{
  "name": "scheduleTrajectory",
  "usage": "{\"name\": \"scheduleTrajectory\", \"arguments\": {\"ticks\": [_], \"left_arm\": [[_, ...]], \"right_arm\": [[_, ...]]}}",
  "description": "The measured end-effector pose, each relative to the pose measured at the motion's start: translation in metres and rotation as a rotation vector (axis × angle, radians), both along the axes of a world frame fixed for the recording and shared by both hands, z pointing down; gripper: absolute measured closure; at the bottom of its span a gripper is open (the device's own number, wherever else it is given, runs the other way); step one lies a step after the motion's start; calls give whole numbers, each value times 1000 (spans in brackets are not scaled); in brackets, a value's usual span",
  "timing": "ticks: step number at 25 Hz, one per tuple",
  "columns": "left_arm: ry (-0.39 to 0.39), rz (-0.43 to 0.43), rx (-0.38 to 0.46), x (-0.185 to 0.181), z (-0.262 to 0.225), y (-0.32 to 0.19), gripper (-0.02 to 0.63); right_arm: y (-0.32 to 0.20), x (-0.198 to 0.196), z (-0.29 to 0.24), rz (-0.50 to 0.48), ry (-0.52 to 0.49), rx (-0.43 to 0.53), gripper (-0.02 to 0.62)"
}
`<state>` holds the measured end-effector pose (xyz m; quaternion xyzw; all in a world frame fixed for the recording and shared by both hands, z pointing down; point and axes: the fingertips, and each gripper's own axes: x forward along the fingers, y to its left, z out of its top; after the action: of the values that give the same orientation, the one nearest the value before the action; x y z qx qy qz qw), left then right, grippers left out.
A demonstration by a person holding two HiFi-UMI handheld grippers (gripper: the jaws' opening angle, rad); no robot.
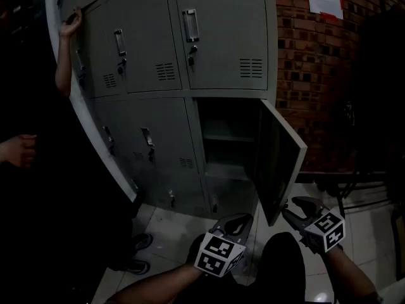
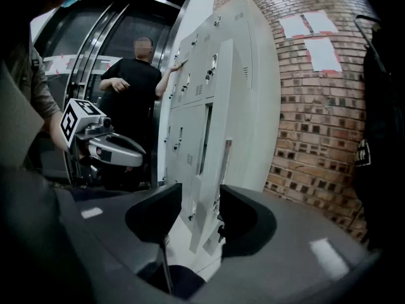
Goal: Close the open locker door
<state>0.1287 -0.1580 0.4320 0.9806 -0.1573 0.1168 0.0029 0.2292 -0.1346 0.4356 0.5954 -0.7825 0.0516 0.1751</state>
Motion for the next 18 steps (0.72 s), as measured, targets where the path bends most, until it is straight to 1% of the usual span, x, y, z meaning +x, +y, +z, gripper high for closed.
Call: {"name": "scheduleTrajectory", "arguments": {"ticks": [3,6,9,14,16,18], "left_arm": [[-5,-4,-12,3,1,-10,606],[-3,-14,-3,8,2,-23,606],[-1,-16,-5,13,4,-31,606],[-2,-25,-1,16,5,-41,606],[-12,-32,2,15,7,-45,606],[-24,-41,5,14,9,-49,606]], "right_arm": [[-13,4,4,-6,-5,-7,385],[-29,7,4,-17,-1,-6,362],[-40,9,6,-27,5,-6,353],[-50,7,7,-59,20,-13,360],[-51,3,7,-75,27,-14,397],[-51,1,7,-80,27,-13,408]]}}
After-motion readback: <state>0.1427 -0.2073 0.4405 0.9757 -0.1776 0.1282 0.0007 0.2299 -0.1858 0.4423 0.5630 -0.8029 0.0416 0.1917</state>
